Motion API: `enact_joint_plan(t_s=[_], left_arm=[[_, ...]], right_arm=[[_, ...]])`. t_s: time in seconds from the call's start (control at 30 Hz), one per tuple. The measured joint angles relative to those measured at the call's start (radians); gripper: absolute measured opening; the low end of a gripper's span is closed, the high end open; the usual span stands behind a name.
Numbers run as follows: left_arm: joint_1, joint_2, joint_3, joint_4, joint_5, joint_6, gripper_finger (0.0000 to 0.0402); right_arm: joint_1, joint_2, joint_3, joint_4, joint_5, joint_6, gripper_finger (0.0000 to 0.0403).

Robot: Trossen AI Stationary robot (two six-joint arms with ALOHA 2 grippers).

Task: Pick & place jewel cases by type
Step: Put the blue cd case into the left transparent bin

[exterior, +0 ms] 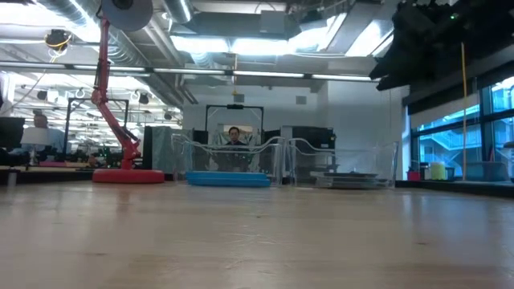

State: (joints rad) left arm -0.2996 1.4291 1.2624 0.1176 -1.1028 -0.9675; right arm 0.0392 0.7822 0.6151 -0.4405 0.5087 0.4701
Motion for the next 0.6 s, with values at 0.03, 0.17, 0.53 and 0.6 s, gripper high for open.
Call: enact_joint_plan(t_s=[0.03,0.17,0.53,0.6], left_arm=[[-0.007,0.027,-0.001,-0.001,-0.062,-0.056,0.0033],[-0.013,0.138,-0.001,0.018,-0.28,-0.299,0.0033],[0.149,0.438,-0.002,0.003,-0.463,-0.848,0.0033],[0.192,0.462,-0.002,-0.004,-0.455,-0.886,0.0033]], right_arm=[[-0.026,-0.021,0.0,0.0,-0.013,-0.056,0.0255],[-0.126,-0.104,0.0,0.001,-0.099,-0.239,0.0255],[-0.245,-0.163,0.0,-0.003,-0.398,-0.422,0.0255],[-0.246,-0.163,0.0,-0.016,-0.425,-0.426,0.0255]])
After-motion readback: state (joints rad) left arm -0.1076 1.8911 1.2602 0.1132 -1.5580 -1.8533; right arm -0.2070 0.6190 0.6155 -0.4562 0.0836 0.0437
